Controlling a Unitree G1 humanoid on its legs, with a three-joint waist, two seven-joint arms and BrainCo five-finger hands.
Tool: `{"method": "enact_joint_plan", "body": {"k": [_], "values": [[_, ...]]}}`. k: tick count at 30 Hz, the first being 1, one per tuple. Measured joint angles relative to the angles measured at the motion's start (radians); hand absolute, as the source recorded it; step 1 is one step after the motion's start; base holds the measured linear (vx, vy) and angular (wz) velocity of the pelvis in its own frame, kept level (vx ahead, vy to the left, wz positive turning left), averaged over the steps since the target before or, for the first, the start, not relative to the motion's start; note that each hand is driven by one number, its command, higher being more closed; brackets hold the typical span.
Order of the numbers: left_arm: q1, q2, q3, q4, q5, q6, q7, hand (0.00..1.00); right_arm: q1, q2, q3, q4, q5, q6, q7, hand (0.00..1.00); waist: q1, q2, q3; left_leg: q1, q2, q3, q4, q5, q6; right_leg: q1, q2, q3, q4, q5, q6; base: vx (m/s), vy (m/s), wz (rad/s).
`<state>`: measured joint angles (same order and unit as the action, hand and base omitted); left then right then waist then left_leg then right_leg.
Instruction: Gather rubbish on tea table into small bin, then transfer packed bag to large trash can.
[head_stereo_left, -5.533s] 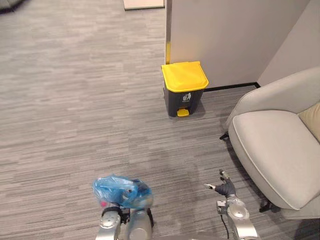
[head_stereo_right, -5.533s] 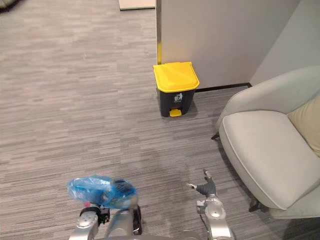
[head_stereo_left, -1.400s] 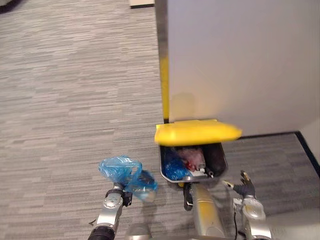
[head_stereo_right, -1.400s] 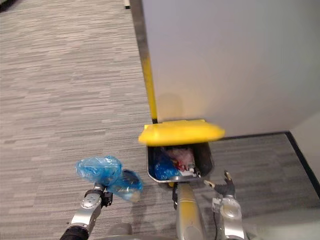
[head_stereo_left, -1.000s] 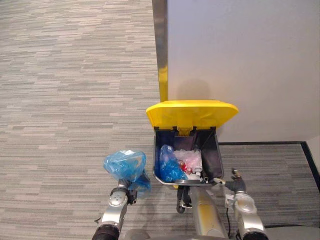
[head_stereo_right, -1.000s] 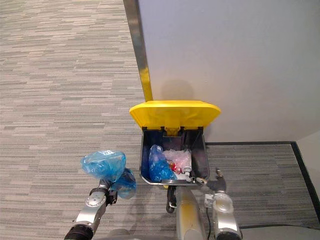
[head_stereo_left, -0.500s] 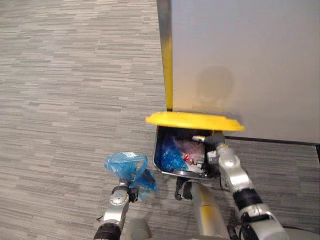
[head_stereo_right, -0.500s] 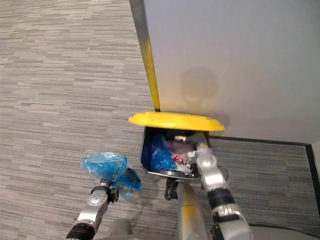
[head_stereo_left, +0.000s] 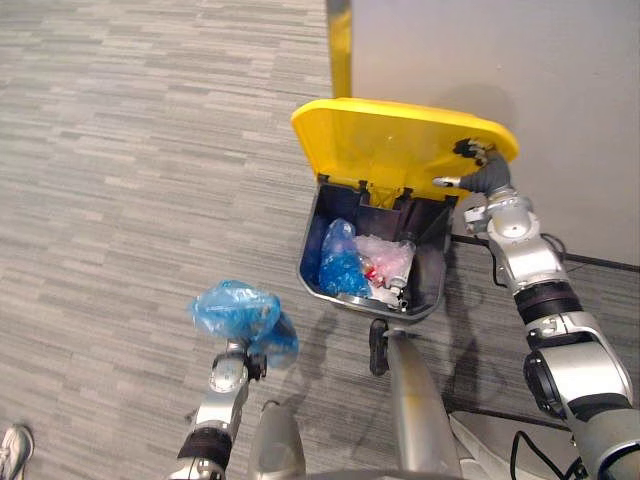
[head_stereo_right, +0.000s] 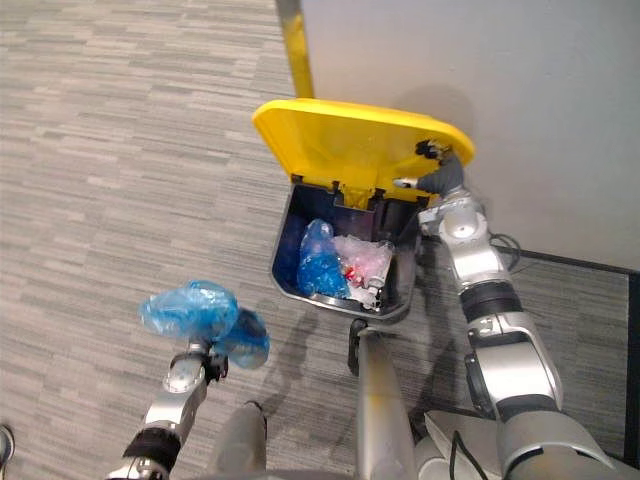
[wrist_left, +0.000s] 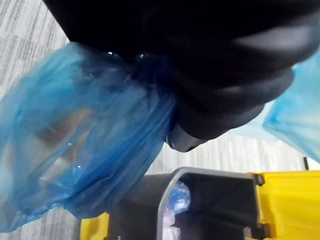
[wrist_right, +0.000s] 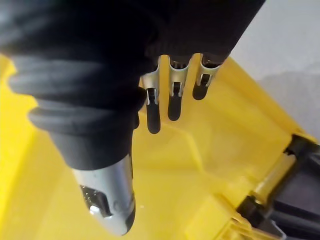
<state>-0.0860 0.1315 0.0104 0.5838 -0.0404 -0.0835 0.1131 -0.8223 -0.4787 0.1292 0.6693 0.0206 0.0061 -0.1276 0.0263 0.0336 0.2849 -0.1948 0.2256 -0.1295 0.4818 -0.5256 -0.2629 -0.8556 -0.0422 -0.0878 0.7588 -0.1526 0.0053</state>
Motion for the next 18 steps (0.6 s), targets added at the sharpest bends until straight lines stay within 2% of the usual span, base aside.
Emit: {"method": "enact_joint_plan", "body": {"k": [2, 5, 9, 18], "values": [[0.002, 0.000, -0.006, 0.000, -0.010, 0.000, 0.000, 1.00, 0.000, -0.001, 0.004, 0.030, 0.009, 0.002, 0.000, 0.00, -0.007, 0.001, 0.001, 0.012, 0.005, 0.002, -0.045, 0.004, 0.003, 0.020, 0.006, -0.005, -0.027, 0.035, -0.036, -0.02, 0.037, -0.08], [-0.003, 0.003, -0.008, -0.053, -0.033, -0.003, 0.000, 1.00, 0.000, -0.001, 0.007, 0.032, 0.010, 0.002, 0.000, 0.00, -0.011, 0.009, 0.005, 0.032, 0.017, -0.001, -0.084, 0.057, 0.003, 0.067, 0.008, -0.022, -0.090, 0.075, -0.051, 0.01, 0.046, 0.07], [-0.015, 0.027, -0.036, -0.187, -0.074, -0.013, 0.001, 1.00, -0.018, -0.002, 0.009, 0.029, 0.011, 0.002, -0.001, 0.00, -0.010, 0.009, 0.005, 0.037, 0.017, -0.005, -0.135, 0.106, 0.004, 0.090, 0.006, -0.029, -0.155, 0.111, -0.048, 0.01, 0.031, 0.09], [-0.053, 0.069, -0.127, -0.498, -0.166, -0.069, -0.007, 1.00, -0.016, -0.009, 0.039, -0.018, 0.010, -0.001, 0.017, 0.00, -0.016, 0.011, 0.003, 0.054, 0.015, -0.018, -0.153, 0.131, 0.005, 0.132, -0.005, -0.047, -0.198, 0.131, -0.048, -0.01, 0.007, 0.06]]}}
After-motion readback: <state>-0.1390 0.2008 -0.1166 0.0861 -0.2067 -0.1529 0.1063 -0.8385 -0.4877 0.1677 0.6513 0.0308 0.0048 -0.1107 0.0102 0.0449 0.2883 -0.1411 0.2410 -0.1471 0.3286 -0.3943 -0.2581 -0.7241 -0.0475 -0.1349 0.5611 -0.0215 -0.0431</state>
